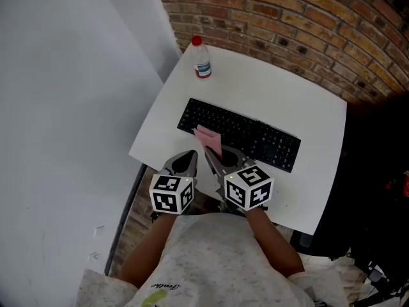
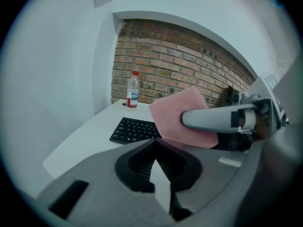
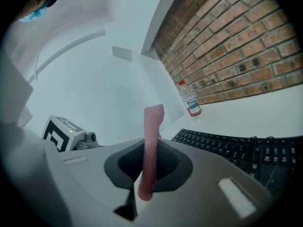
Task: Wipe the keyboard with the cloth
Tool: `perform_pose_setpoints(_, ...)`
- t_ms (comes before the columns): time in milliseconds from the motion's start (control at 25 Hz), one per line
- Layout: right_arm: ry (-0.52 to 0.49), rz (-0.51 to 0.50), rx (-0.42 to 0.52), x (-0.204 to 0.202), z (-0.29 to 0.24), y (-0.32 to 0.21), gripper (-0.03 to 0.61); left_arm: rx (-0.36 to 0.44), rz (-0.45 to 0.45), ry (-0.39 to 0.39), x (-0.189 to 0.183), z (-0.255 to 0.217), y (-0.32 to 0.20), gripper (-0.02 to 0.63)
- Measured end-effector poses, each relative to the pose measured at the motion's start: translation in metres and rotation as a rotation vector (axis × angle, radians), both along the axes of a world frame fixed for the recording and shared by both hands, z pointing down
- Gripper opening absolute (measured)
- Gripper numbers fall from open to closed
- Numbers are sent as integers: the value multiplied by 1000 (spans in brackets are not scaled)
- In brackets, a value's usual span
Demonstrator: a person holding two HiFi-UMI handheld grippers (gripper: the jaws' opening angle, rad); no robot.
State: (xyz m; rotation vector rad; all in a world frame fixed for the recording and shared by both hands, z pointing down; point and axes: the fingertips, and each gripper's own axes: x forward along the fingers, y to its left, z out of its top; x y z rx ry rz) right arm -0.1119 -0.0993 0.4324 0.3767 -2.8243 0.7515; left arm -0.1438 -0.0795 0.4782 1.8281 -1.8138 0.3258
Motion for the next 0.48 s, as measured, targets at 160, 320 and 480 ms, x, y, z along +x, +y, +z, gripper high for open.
perform_pose_setpoints(160,-14,15,-46,-13,7,-13,23,-13,-6,-5,-15,4,-11,-8)
perform_pose_setpoints(320,-22,48,-86,-30,15,-27,23,-21,-3,0,-35,11,-22,-8)
perform_pose_setpoints(480,-24,95,-124,-55,22,-45,23,-27,31,-4,-64,13,-40,-8)
